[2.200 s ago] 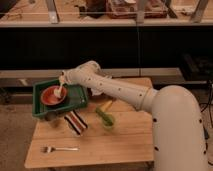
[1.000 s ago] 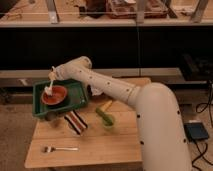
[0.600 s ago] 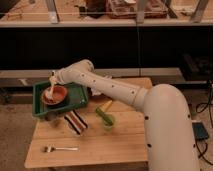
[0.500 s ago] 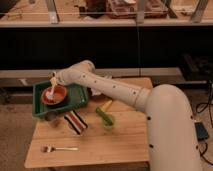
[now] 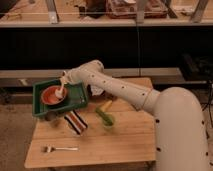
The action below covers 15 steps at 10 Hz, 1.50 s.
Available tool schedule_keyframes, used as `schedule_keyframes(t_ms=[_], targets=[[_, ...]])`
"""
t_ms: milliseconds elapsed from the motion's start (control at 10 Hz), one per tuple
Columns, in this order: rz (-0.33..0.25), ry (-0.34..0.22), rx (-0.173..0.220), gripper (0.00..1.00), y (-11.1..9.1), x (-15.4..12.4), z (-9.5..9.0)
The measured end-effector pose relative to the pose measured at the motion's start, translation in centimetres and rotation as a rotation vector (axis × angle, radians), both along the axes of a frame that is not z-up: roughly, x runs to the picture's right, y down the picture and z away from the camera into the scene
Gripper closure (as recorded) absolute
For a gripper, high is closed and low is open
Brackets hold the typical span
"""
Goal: Wipe red bowl with brush
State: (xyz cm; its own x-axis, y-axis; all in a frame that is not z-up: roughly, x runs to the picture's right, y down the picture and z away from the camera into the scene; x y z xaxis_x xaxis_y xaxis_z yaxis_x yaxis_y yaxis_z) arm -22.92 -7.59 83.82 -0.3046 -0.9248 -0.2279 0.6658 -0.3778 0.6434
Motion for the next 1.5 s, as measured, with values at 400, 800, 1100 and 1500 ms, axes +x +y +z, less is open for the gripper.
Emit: schedule_keyframes(t_ms=[400,800,1100,1500], targets=[[-0.009,-0.003,0.022,1.0,-1.9,-2.8,0.5],[-0.036,-0.021,0.035,1.0,-1.8,-5.3,0.2],[-0.069,-0.07,0.044,1.0,-0.4,-6.6,-1.4],[-0.116,-0.136,0.041,1.0,2.1,-7.0,-3.6]])
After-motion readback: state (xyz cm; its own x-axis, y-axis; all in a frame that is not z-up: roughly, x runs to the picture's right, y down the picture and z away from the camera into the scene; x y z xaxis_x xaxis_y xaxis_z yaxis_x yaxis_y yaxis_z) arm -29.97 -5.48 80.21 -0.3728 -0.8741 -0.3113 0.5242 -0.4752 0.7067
